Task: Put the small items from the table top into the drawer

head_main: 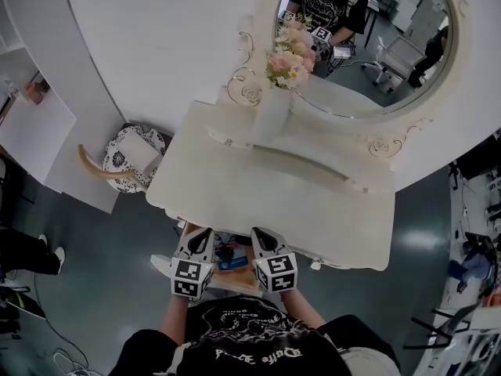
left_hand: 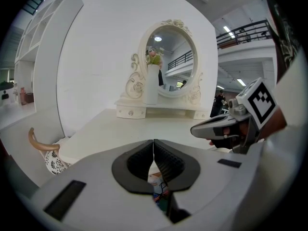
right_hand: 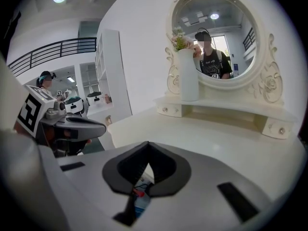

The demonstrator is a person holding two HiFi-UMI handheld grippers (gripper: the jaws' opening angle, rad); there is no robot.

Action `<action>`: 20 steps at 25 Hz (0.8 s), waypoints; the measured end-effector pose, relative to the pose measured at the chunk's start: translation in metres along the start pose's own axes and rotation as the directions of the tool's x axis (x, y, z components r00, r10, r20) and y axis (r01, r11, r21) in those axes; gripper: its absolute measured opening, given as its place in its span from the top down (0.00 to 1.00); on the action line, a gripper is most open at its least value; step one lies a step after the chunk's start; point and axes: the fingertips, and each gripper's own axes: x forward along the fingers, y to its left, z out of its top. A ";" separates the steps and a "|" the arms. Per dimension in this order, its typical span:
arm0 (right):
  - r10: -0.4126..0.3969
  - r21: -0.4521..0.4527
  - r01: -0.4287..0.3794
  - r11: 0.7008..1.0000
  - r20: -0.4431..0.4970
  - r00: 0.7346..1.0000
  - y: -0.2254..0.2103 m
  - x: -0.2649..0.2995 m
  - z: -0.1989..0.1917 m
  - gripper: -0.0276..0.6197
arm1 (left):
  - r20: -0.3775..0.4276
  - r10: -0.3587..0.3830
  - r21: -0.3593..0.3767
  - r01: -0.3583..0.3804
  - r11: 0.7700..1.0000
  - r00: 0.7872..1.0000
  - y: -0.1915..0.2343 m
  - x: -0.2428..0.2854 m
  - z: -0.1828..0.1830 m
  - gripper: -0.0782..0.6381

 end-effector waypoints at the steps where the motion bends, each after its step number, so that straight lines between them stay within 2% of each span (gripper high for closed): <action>1: 0.001 -0.001 -0.001 1.000 -0.003 1.000 0.000 0.000 0.000 0.94 | -0.001 -0.001 0.000 0.001 1.000 1.000 0.000 0.001 0.000 0.87; 20: -0.009 -0.036 0.009 0.999 -0.015 1.000 -0.001 0.003 0.000 0.94 | -0.003 -0.003 -0.004 0.003 1.000 1.000 0.003 0.004 -0.001 0.87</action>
